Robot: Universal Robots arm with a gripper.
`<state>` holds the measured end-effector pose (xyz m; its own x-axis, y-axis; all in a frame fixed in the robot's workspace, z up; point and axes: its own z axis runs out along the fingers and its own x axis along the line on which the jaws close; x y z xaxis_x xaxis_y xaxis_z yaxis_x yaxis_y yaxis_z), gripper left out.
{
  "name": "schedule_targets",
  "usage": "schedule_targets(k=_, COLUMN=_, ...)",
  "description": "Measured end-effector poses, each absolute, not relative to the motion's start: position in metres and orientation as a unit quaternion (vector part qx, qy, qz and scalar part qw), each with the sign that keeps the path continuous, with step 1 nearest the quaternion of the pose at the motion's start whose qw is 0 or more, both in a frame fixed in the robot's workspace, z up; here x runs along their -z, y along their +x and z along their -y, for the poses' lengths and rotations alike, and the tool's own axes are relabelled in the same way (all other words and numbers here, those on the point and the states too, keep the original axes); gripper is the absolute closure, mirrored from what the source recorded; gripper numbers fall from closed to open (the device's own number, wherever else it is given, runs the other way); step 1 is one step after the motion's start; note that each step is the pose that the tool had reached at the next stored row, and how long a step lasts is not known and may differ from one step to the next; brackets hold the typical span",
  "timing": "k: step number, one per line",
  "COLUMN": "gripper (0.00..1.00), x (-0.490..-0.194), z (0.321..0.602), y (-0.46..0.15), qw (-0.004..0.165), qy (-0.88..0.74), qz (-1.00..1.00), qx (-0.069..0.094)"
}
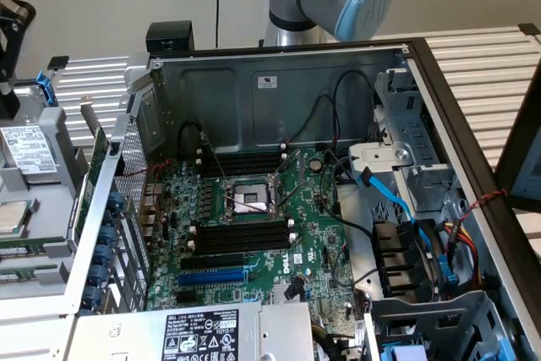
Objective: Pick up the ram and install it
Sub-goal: 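Reach for the ram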
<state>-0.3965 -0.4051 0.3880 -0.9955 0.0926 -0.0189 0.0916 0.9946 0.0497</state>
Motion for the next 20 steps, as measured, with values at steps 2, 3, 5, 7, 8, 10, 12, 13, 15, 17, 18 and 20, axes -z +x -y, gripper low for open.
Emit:
schedule_targets(k=2, gripper=0.90, x=-0.387, z=0.405, y=-0.405, qw=0.011, qy=0.046, qz=-0.999, qx=-0.024)
schedule_targets(k=3, gripper=0.90, x=-0.387, z=0.405, y=-0.410, qw=0.011, qy=0.046, qz=-0.999, qx=-0.024)
schedule_targets(k=5, gripper=0.90, x=-0.386, z=0.405, y=-0.418, qw=0.011, qy=0.046, qz=-0.999, qx=-0.024)
schedule_targets(k=7, gripper=0.90, x=-0.386, z=0.405, y=-0.422, qw=0.010, qy=0.046, qz=-0.999, qx=-0.024)
schedule_targets(k=8, gripper=0.90, x=-0.386, z=0.405, y=-0.422, qw=0.010, qy=0.046, qz=-0.999, qx=-0.024)
schedule_targets(k=10, gripper=0.90, x=-0.386, z=0.405, y=-0.422, qw=0.010, qy=0.046, qz=-0.999, qx=-0.024)
schedule_targets(k=12, gripper=0.90, x=-0.386, z=0.405, y=-0.425, qw=0.010, qy=0.046, qz=-0.999, qx=-0.024)
schedule_targets(k=13, gripper=0.90, x=-0.386, z=0.405, y=-0.428, qw=0.010, qy=0.046, qz=-0.999, qx=-0.024)
schedule_targets(k=15, gripper=0.90, x=-0.386, z=0.405, y=-0.433, qw=0.010, qy=0.045, qz=-0.999, qx=-0.024)
schedule_targets(k=17, gripper=0.90, x=-0.386, z=0.405, y=-0.438, qw=0.010, qy=0.044, qz=-0.999, qx=-0.024)
schedule_targets(k=18, gripper=0.90, x=-0.386, z=0.405, y=-0.441, qw=0.010, qy=0.044, qz=-0.999, qx=-0.024)
schedule_targets(k=20, gripper=0.90, x=-0.386, z=0.405, y=-0.445, qw=0.010, qy=0.043, qz=-0.999, qx=-0.024)
